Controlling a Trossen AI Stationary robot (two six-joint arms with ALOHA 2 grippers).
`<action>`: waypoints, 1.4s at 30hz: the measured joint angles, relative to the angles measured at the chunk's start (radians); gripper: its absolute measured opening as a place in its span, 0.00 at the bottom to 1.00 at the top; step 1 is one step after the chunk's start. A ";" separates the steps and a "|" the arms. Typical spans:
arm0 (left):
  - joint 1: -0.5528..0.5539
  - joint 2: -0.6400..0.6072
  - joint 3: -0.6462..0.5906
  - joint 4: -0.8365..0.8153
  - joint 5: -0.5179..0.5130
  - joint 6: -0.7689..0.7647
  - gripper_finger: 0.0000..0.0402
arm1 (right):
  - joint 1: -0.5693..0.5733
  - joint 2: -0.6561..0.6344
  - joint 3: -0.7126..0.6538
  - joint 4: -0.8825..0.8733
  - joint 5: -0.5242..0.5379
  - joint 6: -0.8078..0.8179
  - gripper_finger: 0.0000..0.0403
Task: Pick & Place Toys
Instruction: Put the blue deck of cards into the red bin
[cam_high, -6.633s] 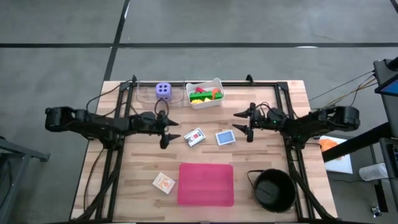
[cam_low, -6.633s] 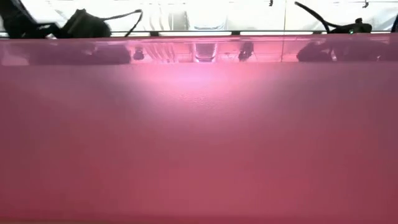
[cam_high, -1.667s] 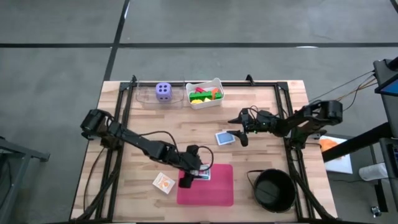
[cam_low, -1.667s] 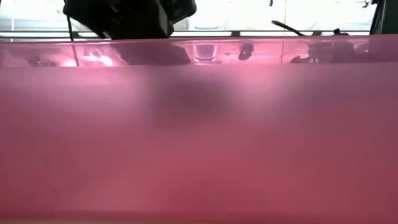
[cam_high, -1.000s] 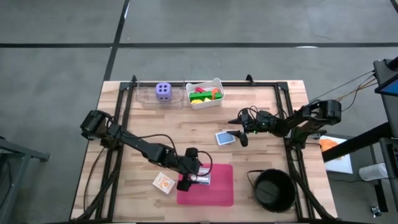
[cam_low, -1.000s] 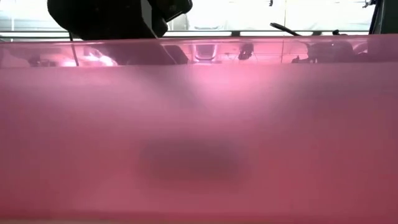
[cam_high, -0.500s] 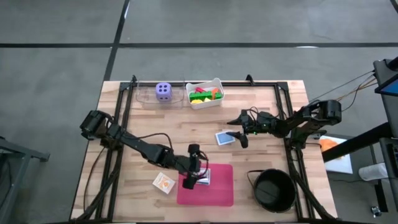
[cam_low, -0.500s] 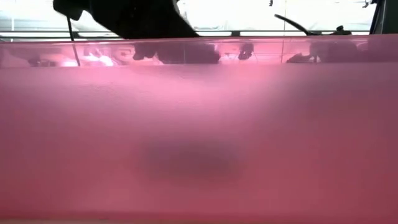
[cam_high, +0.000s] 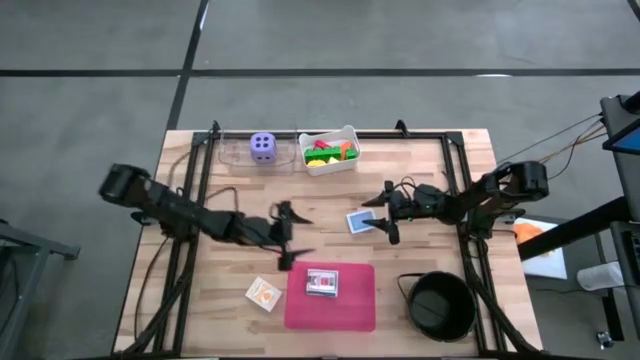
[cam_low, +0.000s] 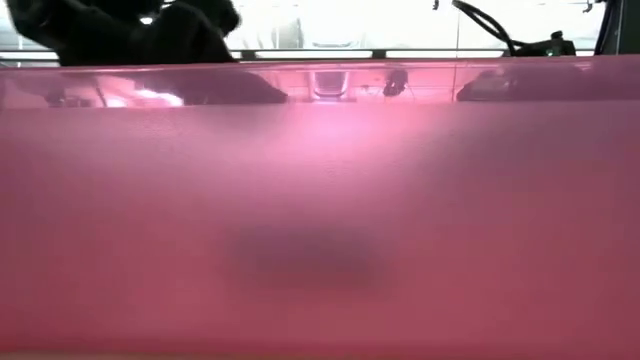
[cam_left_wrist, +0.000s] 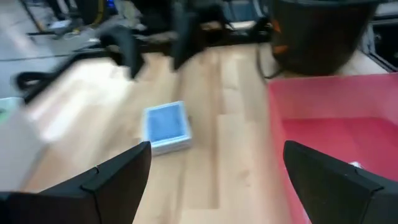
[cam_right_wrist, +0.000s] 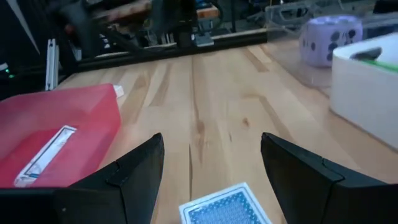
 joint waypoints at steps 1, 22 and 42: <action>0.009 -0.044 -0.032 0.000 -0.006 0.001 0.90 | 0.000 0.004 0.002 -0.004 -0.001 0.009 0.66; 0.057 -0.613 -0.428 0.022 -0.032 0.008 0.90 | 0.004 0.033 0.566 -1.150 0.046 -0.161 0.68; 0.058 -0.615 -0.427 -0.004 -0.035 0.045 0.90 | 0.005 0.048 0.884 -1.856 0.089 -0.305 0.94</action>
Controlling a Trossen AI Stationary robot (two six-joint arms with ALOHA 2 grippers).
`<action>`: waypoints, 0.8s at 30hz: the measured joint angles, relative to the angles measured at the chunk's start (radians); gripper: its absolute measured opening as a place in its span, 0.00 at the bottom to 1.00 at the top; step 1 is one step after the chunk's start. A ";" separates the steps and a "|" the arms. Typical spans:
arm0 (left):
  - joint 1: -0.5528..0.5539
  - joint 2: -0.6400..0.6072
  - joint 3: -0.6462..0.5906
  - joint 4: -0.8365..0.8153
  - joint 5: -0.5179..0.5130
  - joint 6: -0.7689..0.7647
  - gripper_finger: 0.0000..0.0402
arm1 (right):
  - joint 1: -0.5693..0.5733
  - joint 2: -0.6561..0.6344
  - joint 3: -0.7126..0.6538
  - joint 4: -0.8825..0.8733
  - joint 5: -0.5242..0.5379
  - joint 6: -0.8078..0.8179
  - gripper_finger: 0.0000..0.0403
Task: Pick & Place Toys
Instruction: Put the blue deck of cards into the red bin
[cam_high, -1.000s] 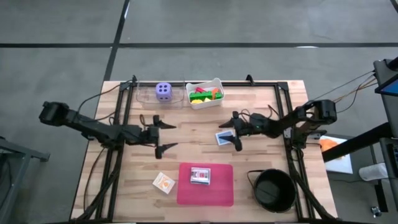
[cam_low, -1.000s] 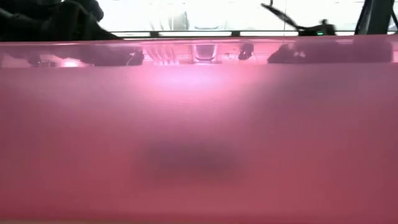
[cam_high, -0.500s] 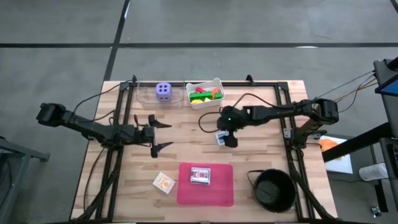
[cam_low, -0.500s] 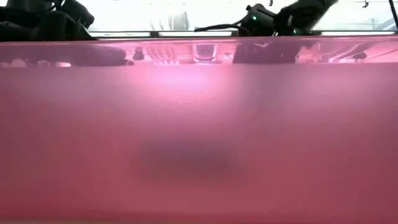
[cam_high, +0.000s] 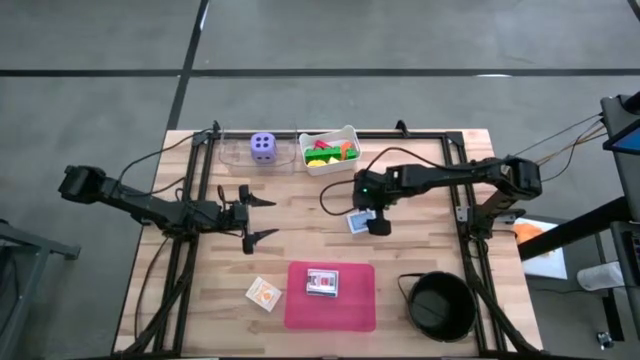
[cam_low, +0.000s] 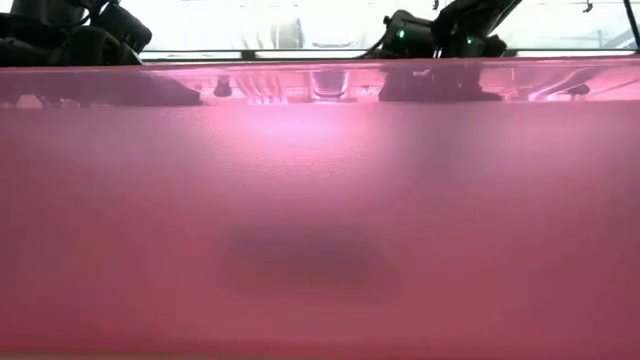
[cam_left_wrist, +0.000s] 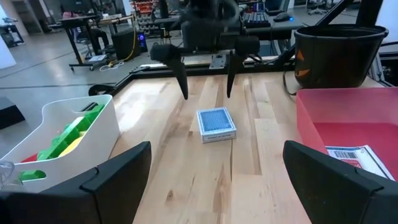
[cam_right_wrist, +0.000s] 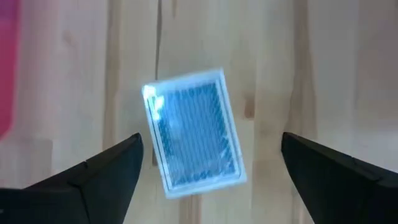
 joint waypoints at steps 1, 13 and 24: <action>0.000 0.000 0.000 0.000 0.000 0.000 0.90 | 0.000 0.010 -0.002 -0.008 0.000 0.005 0.95; 0.000 0.000 0.000 0.000 0.000 0.000 0.90 | 0.002 0.225 0.042 -0.031 0.000 -0.042 0.97; 0.002 0.000 -0.002 -0.014 0.000 0.000 0.90 | 0.031 0.322 0.058 -0.030 0.044 -0.067 0.94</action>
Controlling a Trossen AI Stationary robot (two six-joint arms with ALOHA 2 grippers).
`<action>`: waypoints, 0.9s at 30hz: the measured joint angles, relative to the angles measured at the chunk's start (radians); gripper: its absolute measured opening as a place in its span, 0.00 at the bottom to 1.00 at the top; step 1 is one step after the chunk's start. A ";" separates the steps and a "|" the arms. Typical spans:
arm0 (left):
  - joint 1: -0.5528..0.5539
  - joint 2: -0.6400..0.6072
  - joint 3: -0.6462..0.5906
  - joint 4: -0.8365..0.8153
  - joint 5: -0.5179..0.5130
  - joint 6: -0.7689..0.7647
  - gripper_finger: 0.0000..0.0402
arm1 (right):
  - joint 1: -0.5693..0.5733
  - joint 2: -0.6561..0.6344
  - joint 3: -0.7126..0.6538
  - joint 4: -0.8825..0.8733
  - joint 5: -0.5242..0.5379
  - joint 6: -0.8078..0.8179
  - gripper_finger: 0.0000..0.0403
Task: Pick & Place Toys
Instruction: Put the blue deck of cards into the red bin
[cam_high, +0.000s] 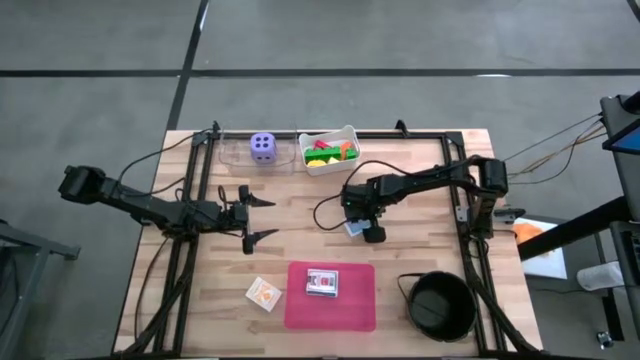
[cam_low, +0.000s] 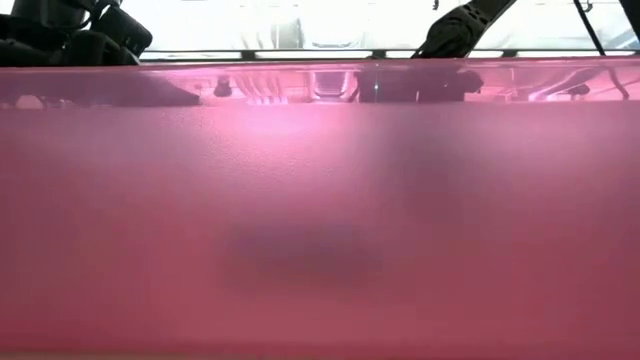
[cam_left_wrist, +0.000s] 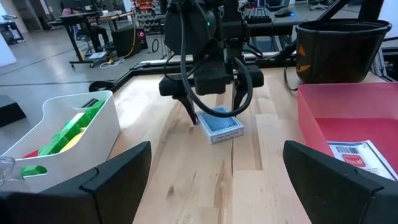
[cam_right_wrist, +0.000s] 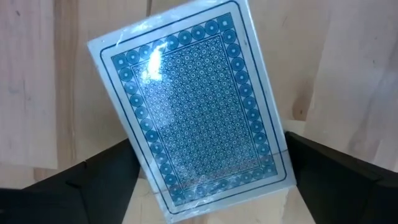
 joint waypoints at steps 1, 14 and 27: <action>0.000 0.000 0.000 0.000 0.000 0.000 0.90 | 0.002 -0.008 -0.001 0.000 0.003 0.000 0.92; 0.000 0.000 0.000 -0.001 0.000 -0.012 0.90 | 0.012 -0.158 -0.012 0.019 0.030 -0.011 0.78; 0.001 0.000 0.000 0.000 0.000 -0.018 0.90 | 0.019 -0.322 -0.010 0.201 -0.182 0.094 0.78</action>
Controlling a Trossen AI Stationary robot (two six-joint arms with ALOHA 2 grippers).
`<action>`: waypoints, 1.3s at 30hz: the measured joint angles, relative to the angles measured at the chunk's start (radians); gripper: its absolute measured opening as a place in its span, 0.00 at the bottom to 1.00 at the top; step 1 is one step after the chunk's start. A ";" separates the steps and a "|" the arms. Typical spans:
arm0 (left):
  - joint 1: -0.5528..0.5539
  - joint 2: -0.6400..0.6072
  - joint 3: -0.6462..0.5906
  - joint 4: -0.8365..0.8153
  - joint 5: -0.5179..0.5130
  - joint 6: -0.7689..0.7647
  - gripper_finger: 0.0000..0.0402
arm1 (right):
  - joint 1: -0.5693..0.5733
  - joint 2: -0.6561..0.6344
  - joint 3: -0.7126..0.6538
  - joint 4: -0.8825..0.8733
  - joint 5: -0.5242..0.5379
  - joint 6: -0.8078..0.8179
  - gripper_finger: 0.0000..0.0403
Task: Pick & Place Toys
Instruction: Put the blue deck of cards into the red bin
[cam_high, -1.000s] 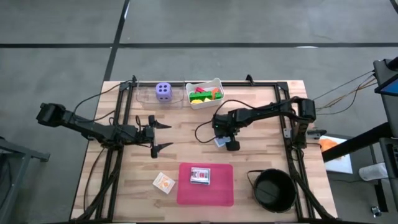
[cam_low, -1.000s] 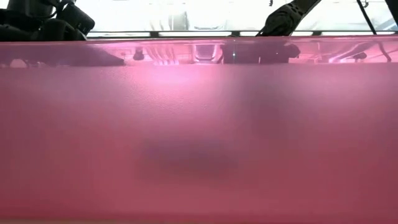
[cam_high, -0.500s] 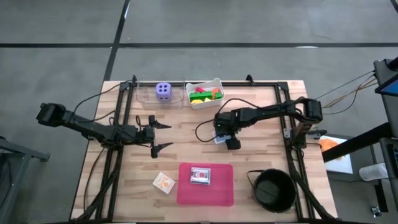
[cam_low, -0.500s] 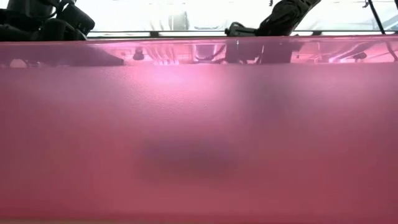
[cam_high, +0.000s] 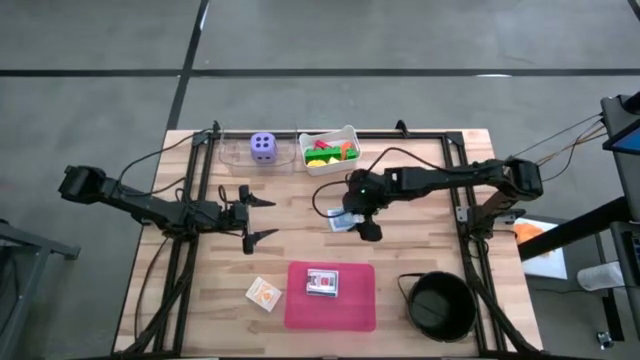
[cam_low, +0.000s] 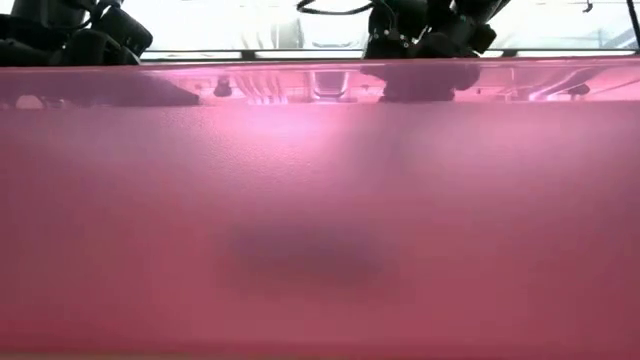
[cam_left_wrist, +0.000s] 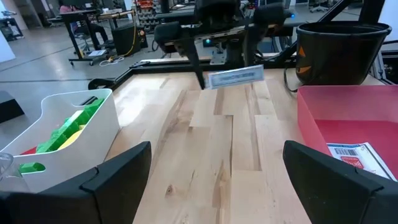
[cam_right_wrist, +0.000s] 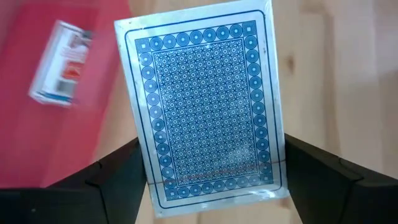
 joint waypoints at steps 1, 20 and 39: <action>0.000 0.000 0.000 0.000 0.000 -0.001 0.90 | 0.005 -0.001 0.000 0.009 -0.015 0.009 0.78; 0.000 0.000 0.000 0.004 0.000 -0.005 0.90 | 0.317 0.030 0.103 0.034 0.097 0.141 0.78; 0.000 0.000 0.000 0.004 -0.003 -0.024 0.90 | 0.455 0.399 0.381 -0.277 0.126 0.150 0.78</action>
